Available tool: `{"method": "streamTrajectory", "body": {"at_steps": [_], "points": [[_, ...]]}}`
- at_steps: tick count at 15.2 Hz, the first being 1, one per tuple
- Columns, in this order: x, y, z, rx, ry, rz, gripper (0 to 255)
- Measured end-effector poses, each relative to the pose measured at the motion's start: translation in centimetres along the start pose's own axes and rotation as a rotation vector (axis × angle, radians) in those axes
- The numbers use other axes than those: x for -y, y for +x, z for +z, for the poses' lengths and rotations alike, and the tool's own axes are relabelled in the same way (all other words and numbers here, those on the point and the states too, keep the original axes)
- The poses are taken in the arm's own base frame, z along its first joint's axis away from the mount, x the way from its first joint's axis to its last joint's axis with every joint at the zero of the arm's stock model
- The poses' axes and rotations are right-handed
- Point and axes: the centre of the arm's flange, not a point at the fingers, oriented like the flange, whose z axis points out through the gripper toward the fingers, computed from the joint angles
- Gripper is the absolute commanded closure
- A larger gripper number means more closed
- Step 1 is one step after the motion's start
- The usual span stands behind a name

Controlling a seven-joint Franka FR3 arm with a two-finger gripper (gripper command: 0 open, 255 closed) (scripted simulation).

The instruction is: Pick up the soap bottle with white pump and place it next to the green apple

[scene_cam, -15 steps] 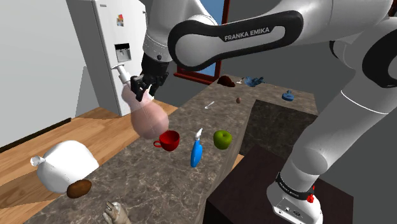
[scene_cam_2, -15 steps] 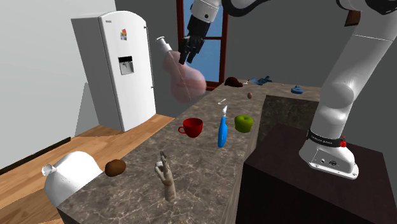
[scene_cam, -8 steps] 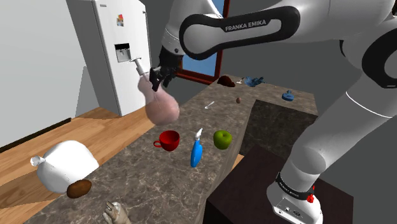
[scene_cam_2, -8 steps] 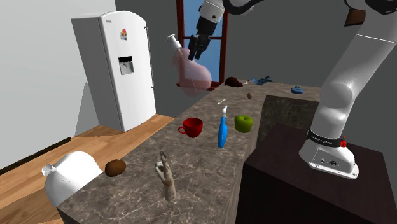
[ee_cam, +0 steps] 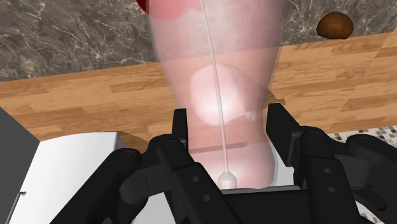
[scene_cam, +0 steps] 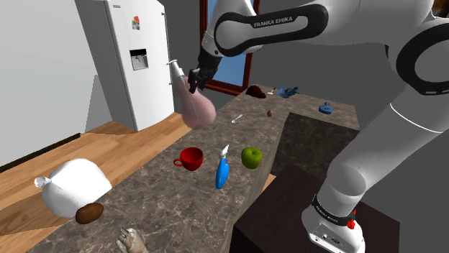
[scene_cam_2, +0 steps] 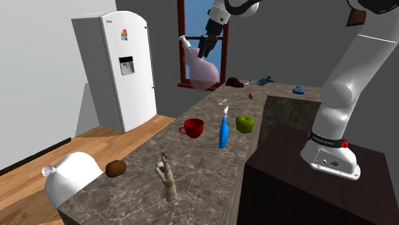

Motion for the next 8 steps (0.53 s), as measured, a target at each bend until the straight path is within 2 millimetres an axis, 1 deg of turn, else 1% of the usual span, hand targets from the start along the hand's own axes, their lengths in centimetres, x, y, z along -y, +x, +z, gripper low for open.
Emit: {"method": "streamTrajectory", "body": {"at_steps": [2, 3, 5, 7, 8], "points": [[-2.4, 0.7, -0.1, 0.0, 0.0, 0.0, 255], [-4.0, 0.9, -0.1, 0.0, 0.0, 0.0, 255], [-6.3, 1.1, 0.1, 0.0, 0.0, 0.0, 255], [-9.3, 1.3, 0.0, 0.0, 0.0, 0.0, 255], [-10.5, 1.7, 0.2, 0.0, 0.001, 0.0, 255]]}}
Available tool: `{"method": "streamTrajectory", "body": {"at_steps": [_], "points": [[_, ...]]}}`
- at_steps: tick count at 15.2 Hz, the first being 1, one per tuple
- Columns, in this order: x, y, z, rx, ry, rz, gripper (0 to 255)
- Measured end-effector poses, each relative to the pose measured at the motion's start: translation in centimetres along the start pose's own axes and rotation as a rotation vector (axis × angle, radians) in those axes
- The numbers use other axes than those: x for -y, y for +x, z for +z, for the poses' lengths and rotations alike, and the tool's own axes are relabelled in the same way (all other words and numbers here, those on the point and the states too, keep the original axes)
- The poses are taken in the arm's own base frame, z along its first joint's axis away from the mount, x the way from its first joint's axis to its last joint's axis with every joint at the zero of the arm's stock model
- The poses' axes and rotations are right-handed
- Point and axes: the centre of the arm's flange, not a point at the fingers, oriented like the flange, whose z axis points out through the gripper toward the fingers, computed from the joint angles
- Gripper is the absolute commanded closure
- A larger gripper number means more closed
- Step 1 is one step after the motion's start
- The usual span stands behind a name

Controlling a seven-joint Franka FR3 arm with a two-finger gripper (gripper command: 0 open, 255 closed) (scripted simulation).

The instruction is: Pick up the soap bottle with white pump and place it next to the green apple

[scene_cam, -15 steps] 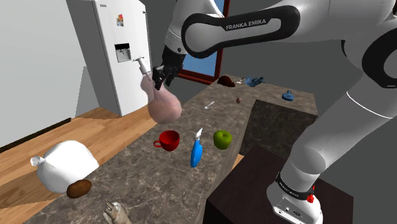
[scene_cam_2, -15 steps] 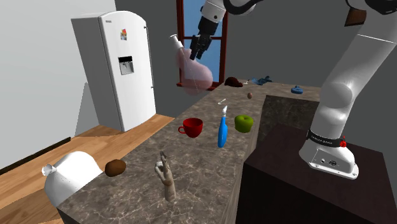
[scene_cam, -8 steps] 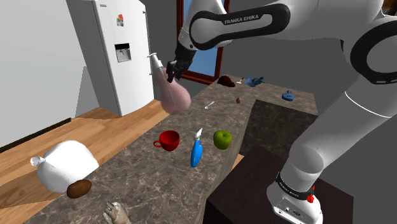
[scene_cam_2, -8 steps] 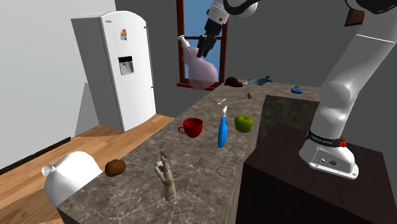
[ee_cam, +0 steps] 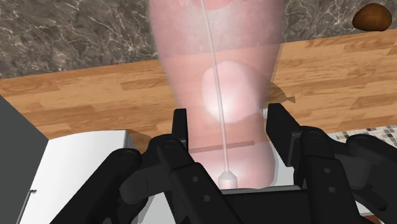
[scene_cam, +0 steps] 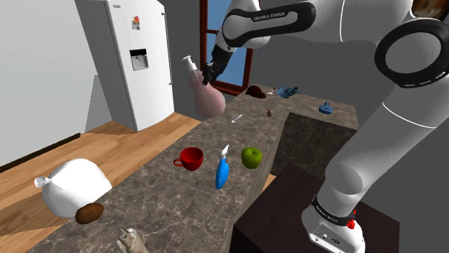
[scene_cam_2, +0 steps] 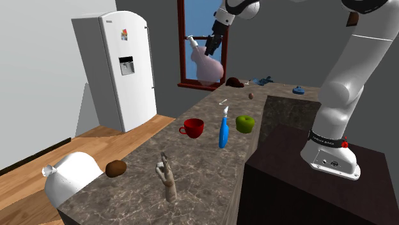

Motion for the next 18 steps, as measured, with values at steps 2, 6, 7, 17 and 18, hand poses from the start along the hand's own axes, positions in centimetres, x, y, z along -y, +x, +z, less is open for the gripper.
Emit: {"method": "streamTrajectory", "body": {"at_steps": [2, 6, 7, 17, 18], "points": [[-2.6, 0.2, 0.0, 0.0, 0.0, 0.0, 255], [-7.5, 1.0, -0.1, 0.0, 0.0, 0.0, 255], [-9.0, 1.4, -0.1, 0.0, 0.001, 0.0, 255], [-14.6, 1.0, 2.4, 0.0, 0.001, -0.001, 255], [-14.7, 0.8, 2.9, 0.0, 0.001, -0.001, 255]]}}
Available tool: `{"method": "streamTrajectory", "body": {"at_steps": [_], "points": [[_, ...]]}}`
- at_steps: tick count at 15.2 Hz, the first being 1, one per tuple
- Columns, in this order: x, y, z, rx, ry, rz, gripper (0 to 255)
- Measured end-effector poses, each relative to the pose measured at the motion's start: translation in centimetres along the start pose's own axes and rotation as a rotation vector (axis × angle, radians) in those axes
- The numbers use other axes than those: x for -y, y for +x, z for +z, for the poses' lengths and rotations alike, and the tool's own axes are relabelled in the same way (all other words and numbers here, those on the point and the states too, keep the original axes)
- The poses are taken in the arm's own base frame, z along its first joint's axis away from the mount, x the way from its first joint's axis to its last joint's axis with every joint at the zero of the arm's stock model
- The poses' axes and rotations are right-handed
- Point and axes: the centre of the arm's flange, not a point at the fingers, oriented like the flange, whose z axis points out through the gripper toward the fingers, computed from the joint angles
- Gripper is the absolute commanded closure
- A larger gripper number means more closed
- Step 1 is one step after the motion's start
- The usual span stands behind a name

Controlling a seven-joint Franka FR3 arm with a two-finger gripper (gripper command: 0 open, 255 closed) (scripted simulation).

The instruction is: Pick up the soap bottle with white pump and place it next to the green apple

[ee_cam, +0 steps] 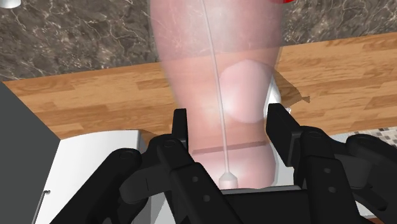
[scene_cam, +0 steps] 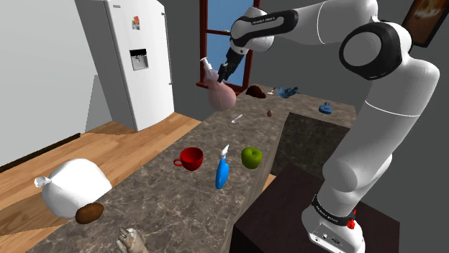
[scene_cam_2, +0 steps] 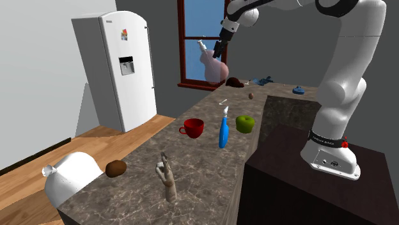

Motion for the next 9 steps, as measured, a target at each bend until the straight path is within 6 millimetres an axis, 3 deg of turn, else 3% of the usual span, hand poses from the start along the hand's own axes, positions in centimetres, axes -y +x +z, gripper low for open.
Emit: {"method": "streamTrajectory", "body": {"at_steps": [9], "points": [[-0.2, -1.9, 4.4, 0.0, 0.0, 0.0, 255]]}}
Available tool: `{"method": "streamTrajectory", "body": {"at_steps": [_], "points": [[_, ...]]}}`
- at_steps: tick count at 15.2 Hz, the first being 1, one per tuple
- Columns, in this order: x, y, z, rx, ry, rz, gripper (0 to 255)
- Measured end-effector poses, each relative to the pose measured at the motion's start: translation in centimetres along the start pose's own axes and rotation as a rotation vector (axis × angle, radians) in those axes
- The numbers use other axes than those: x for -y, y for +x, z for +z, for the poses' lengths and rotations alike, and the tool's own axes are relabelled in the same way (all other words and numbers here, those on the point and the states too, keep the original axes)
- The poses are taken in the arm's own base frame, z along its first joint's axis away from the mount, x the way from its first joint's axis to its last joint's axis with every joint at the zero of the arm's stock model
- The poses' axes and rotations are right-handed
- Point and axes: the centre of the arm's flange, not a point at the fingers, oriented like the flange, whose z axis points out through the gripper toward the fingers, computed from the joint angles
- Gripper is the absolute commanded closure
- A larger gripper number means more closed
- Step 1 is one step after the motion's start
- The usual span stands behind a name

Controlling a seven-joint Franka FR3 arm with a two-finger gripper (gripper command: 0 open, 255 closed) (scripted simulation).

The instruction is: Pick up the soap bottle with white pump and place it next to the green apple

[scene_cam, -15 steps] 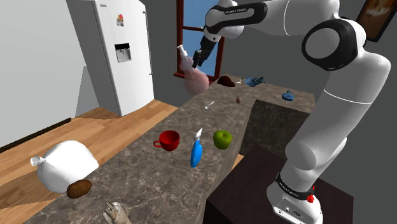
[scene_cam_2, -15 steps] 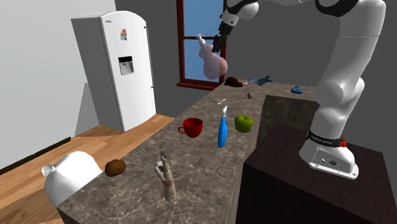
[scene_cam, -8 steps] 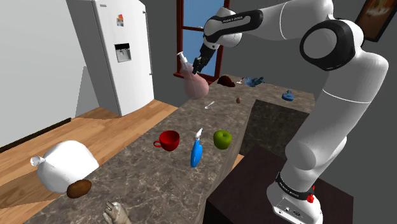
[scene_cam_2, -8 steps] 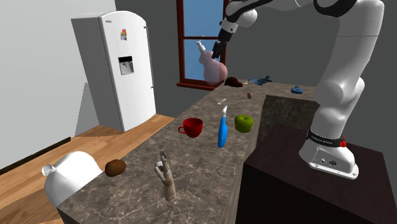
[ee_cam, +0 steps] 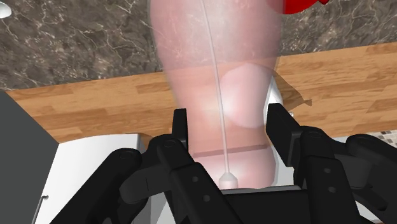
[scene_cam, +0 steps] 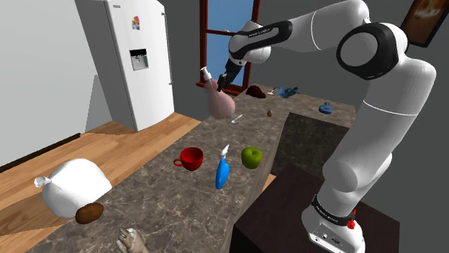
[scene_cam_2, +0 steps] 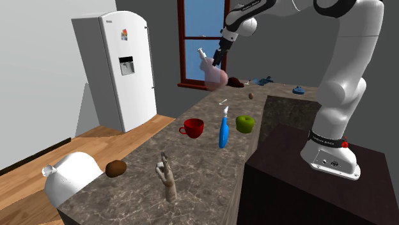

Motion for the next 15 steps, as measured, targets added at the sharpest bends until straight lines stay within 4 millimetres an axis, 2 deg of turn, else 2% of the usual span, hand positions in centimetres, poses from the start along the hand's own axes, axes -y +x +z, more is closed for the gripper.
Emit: {"method": "streamTrajectory", "body": {"at_steps": [15], "points": [[-0.2, -3.3, 7.2, 0.0, 0.0, 0.0, 255]]}}
